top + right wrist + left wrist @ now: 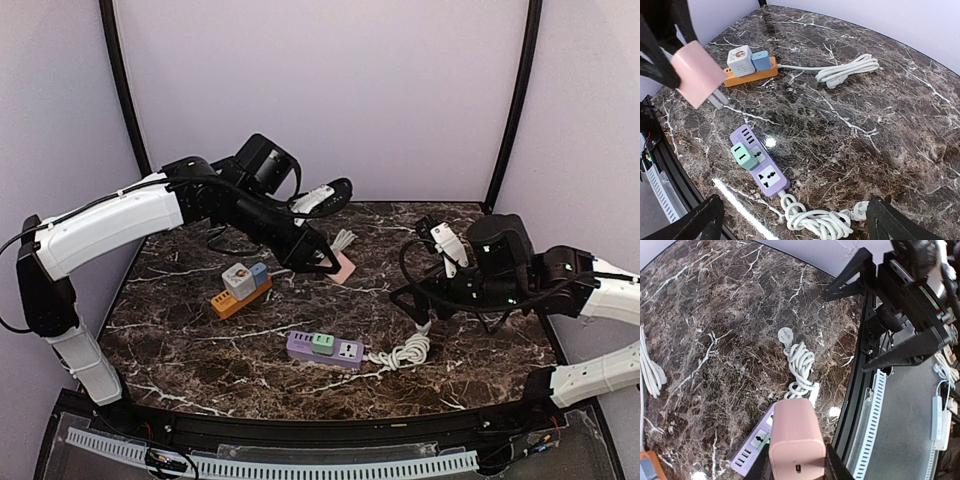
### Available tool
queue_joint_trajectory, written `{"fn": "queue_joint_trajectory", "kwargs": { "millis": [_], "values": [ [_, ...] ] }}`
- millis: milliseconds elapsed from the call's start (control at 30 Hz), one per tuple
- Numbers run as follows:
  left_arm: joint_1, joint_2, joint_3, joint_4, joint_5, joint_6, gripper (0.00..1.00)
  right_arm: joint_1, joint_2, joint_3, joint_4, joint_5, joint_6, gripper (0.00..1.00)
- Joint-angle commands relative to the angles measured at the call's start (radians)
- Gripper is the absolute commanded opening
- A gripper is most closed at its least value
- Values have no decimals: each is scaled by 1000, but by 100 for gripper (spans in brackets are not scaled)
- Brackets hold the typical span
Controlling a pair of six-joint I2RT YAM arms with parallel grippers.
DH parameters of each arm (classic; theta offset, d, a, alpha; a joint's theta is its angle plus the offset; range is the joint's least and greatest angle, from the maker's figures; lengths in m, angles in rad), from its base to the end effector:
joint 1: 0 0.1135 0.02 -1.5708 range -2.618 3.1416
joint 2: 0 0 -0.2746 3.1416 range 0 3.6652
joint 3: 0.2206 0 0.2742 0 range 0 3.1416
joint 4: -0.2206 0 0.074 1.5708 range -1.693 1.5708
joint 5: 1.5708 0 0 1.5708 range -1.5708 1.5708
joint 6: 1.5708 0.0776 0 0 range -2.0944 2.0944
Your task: Insert the plug
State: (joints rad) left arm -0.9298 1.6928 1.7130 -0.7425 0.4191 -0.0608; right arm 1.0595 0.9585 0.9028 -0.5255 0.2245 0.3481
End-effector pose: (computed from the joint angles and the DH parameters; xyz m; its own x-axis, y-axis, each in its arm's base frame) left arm 0.2309 -0.3623 0.3557 -0.4502 0.5106 -0.7326 0.8890 0.3332 -0.3141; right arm 0.1412 0.2163 0.3011 -0.5115 -0.2320 -0.8274 -0.6220 0.7643 0.1702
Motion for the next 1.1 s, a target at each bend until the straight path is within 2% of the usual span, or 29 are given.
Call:
{"fn": "queue_joint_trajectory", "kwargs": {
  "millis": [0,200,333,500,700,867,1067],
  "values": [
    [1,-82,-41,38,51,237,1,0,21,18,-19,76,51,99],
    [-2,-71,19,-88,64,447,1,-2,24,36,-43,165,59,99],
    [-4,-7,101,-227,71,541,1,-3,27,49,-79,197,82,99],
    [-23,41,149,-306,35,636,1,-12,36,59,-128,236,158,99],
    [-64,79,168,-370,-24,832,1,-69,64,88,-207,183,269,99],
    [-81,138,203,-373,-24,849,1,-139,89,81,-245,73,315,99],
    [-123,233,235,-382,-77,841,1,-153,88,68,-261,40,327,99]
  ]
}}
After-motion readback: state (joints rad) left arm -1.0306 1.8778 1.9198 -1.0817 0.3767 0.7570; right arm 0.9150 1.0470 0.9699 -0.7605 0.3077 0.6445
